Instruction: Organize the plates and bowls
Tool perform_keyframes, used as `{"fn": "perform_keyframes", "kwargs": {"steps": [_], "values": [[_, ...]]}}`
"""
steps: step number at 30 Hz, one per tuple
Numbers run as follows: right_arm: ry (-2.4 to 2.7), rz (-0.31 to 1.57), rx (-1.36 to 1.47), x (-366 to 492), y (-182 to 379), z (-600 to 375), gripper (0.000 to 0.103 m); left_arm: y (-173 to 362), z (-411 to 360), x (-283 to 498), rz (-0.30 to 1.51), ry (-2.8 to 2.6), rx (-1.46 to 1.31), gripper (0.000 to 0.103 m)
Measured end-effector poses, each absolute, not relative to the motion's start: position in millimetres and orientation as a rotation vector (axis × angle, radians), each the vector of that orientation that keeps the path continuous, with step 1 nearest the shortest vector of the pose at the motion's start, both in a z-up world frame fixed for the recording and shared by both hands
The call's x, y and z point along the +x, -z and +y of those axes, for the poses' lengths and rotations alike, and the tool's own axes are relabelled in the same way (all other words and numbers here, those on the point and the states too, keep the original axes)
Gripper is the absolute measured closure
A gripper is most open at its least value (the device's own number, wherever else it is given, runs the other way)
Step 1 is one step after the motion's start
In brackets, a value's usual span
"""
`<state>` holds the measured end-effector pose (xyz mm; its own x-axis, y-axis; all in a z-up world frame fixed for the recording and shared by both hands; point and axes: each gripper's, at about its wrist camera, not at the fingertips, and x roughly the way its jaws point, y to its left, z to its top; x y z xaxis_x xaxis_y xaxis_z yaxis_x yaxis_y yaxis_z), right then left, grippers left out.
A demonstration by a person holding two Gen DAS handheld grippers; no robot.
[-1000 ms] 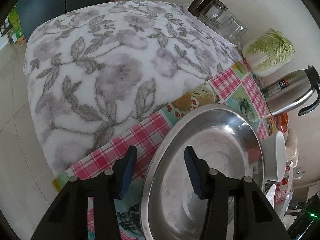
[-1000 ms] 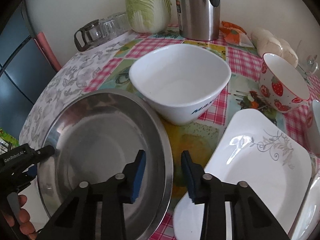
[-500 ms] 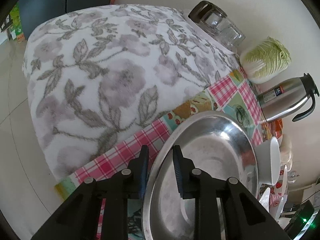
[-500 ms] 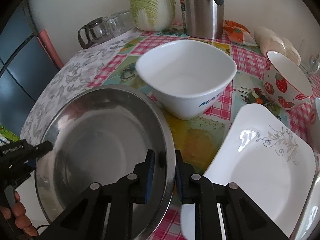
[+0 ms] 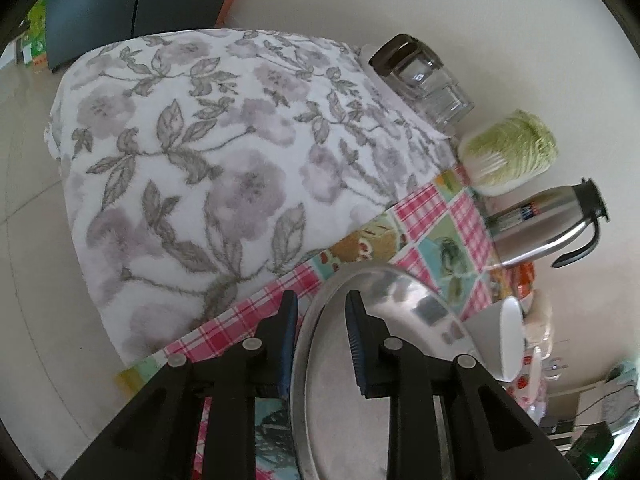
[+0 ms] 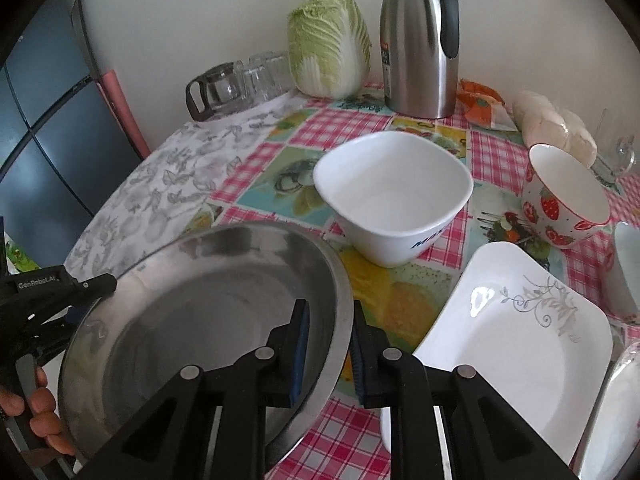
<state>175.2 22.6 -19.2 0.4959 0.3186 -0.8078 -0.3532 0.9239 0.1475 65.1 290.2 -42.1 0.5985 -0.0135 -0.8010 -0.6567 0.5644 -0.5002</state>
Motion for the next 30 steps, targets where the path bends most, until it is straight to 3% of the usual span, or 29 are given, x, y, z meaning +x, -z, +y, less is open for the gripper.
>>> {"fn": "perform_keyframes", "kwargs": {"steps": [14, 30], "values": [[-0.431, 0.844, 0.017, 154.5, -22.5, 5.2, 0.083, -6.1, 277.6, 59.4, 0.752, -0.371, -0.86, 0.078], [-0.328, 0.747, 0.102, 131.4, -54.0, -67.2, 0.083, -50.1, 211.6, 77.5, 0.703, -0.184, -0.762, 0.078]]}}
